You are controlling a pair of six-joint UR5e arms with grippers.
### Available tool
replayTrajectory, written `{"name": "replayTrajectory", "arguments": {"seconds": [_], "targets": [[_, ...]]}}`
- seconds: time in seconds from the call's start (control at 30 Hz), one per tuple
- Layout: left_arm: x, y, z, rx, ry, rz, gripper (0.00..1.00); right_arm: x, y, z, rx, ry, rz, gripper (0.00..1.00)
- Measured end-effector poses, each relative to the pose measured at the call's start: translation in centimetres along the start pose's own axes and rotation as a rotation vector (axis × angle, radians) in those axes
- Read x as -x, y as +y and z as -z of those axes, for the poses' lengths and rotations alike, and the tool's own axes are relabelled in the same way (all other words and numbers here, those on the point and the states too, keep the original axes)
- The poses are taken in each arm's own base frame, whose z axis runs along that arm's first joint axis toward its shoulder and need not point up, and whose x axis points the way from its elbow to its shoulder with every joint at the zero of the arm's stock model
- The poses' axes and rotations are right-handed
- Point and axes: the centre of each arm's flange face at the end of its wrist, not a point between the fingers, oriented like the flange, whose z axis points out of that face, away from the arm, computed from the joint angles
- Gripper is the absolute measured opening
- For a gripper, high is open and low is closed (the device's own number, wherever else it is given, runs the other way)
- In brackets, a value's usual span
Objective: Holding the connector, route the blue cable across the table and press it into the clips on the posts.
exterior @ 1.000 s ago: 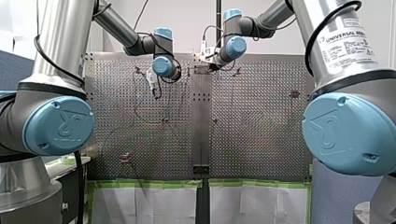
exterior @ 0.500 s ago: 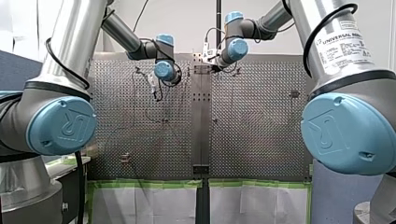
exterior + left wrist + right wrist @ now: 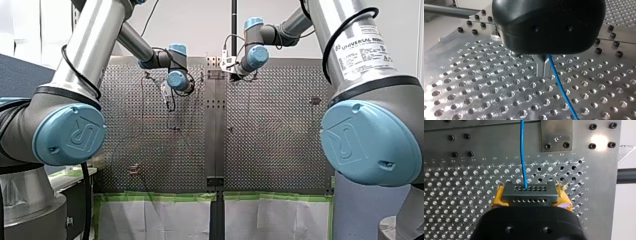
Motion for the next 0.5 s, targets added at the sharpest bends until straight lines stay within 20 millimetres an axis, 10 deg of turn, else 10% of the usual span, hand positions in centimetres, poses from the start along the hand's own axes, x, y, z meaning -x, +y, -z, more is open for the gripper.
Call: {"name": "replayTrajectory", "arguments": {"seconds": [0.13, 0.17, 0.33, 0.37, 0.5], "targets": [[0.0, 0.1, 0.1, 0.019, 0.013, 0.002, 0.00, 0.2, 0.2, -0.1, 0.003, -0.003, 0.001, 0.00], [0.0, 0.1, 0.2, 0.023, 0.016, 0.001, 0.36, 0.2, 0.2, -0.1, 0.004, -0.004, 0.001, 0.00], [0.0, -0.3, 1.0, 0.045, 0.038, -0.018, 0.55, 0.2, 0.6, -0.2, 0.011, -0.003, 0.002, 0.00], [0.0, -0.4, 1.2, 0.050, 0.043, -0.024, 0.73, 0.2, 0.7, -0.2, 0.012, -0.003, 0.002, 0.00], [0.0, -0.6, 2.3, 0.071, 0.070, -0.053, 0.80, 0.2, 1.1, -0.3, 0.023, -0.002, 0.002, 0.00]]}}
